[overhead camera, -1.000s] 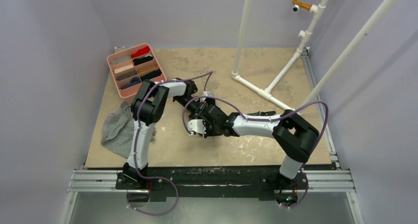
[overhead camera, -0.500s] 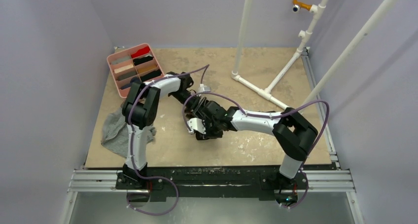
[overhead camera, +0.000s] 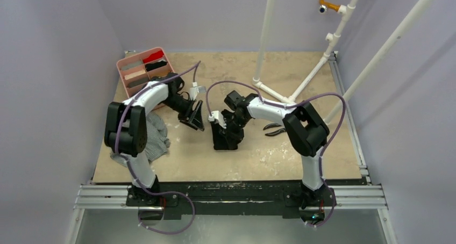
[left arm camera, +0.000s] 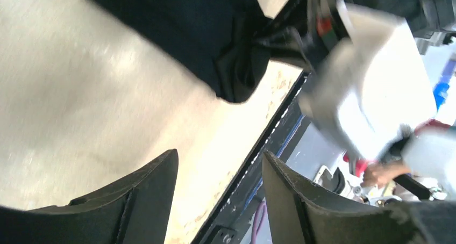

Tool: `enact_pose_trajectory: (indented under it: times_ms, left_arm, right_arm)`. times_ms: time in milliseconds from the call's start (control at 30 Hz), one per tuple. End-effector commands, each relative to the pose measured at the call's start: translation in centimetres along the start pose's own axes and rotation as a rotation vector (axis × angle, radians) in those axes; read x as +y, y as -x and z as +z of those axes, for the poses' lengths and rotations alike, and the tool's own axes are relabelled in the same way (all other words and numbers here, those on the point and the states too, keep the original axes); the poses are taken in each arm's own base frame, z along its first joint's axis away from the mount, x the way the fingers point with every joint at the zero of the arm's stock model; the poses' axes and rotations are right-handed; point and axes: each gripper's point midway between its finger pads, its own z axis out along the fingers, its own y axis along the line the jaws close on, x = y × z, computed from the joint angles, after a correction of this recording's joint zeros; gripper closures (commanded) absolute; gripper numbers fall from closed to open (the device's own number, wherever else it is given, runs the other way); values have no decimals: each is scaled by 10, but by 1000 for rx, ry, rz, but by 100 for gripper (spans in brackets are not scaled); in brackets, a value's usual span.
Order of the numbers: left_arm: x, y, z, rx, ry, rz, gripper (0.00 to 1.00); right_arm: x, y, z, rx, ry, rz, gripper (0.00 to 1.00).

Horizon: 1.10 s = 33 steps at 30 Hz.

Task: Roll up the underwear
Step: Roll the underwear to the center of the board.

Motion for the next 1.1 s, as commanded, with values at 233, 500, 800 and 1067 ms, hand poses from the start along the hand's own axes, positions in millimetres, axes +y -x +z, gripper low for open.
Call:
enact_pose_trajectory:
  times_ms: [233, 500, 800, 1067]
  left_arm:
    - [-24, -21, -53, -264, 243, 411, 42]
    - [-47, -19, -19, -287, 437, 859, 38]
    - [-58, -5, 45, -185, 485, 1057, 35]
    - [-58, -6, 78, -114, 528, 1123, 32]
  right_arm:
    - [16, 10, -4, 15, 376, 183, 100]
    - [3, 16, -6, 7, 460, 273, 100]
    - [5, 9, -2, 16, 485, 319, 100]
    - [6, 3, 1, 23, 493, 331, 99]
